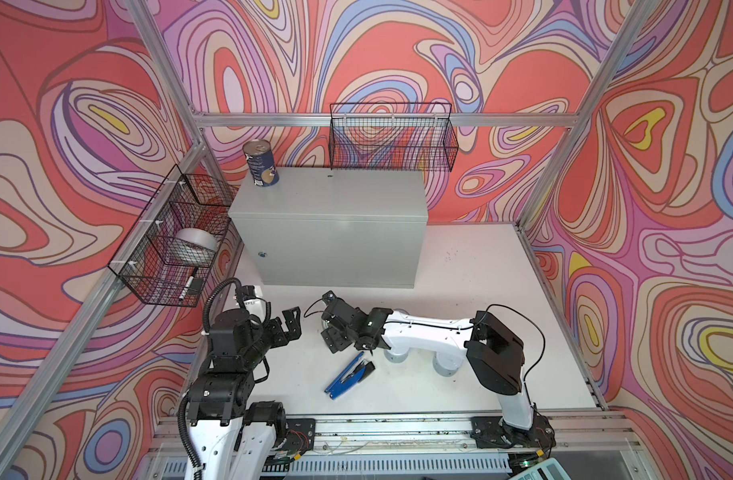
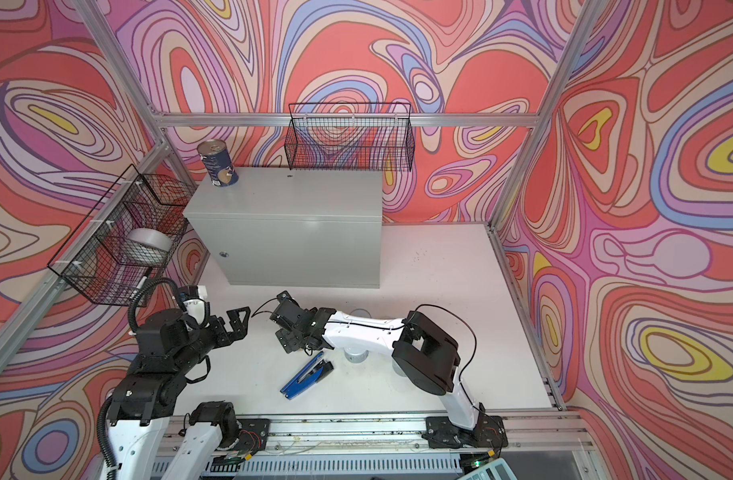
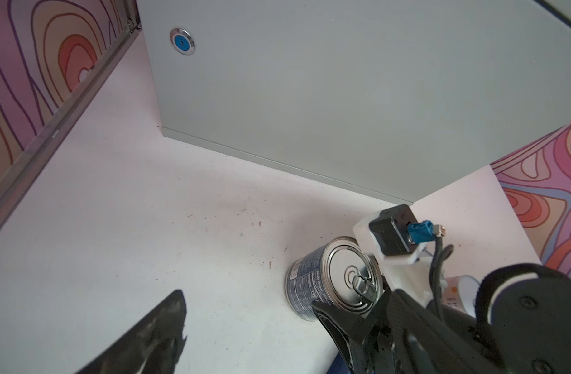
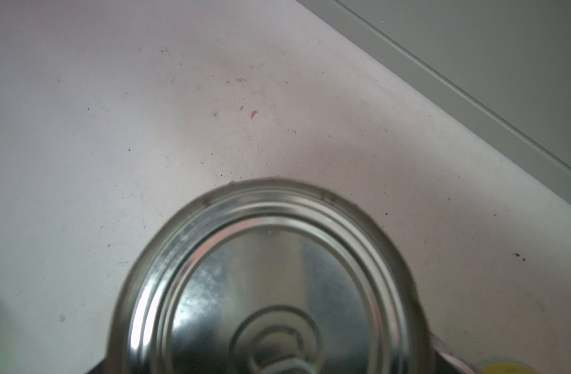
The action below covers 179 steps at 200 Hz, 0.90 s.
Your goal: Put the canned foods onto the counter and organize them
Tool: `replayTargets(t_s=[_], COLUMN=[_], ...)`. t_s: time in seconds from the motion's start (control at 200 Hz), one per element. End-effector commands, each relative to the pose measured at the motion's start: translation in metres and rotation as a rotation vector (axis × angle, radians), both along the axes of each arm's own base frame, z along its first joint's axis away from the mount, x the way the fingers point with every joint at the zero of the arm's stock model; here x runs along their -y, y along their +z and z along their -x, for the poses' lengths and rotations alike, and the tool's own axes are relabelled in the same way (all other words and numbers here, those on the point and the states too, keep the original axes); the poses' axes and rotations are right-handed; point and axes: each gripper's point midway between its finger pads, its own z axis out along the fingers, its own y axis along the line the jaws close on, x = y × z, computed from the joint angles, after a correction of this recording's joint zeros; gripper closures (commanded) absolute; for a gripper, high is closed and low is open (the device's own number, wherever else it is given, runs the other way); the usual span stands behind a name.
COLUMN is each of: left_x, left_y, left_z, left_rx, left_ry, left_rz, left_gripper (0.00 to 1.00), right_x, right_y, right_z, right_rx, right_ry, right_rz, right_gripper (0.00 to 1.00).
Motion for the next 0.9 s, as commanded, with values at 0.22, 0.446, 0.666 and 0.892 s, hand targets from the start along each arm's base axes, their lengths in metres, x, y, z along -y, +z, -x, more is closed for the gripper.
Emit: replayTargets(t_s=[0.22, 0.446, 0.666, 0.892], left_x=[0.008, 0.01, 0.026, 0.031], left_y=[0.001, -0.001, 0.001, 0.004], left_z=[-0.007, -0.01, -0.013, -0.02], left_rx=[0.014, -0.003, -0.044, -0.031], left_ry=[-0.013, -0.036, -0.123, -0.141], left_rz=[0.07, 0.05, 0.067, 0.045], left_gripper=[0.0, 0.0, 0.0, 0.0], right_x=[0.02, 0.022, 0.028, 0.036], right_y=[0.044, 0.066, 0.095, 0.115], right_z=[-0.028, -0.033, -0.036, -0.041], right_rx=[-0.01, 0.013, 0.047, 0.051], right_ry=[-0.045, -0.041, -0.041, -0.046], right_rz=[-0.123, -0.147, -0.192, -0.224], right_gripper=[0.36, 0.36, 0.36, 0.36])
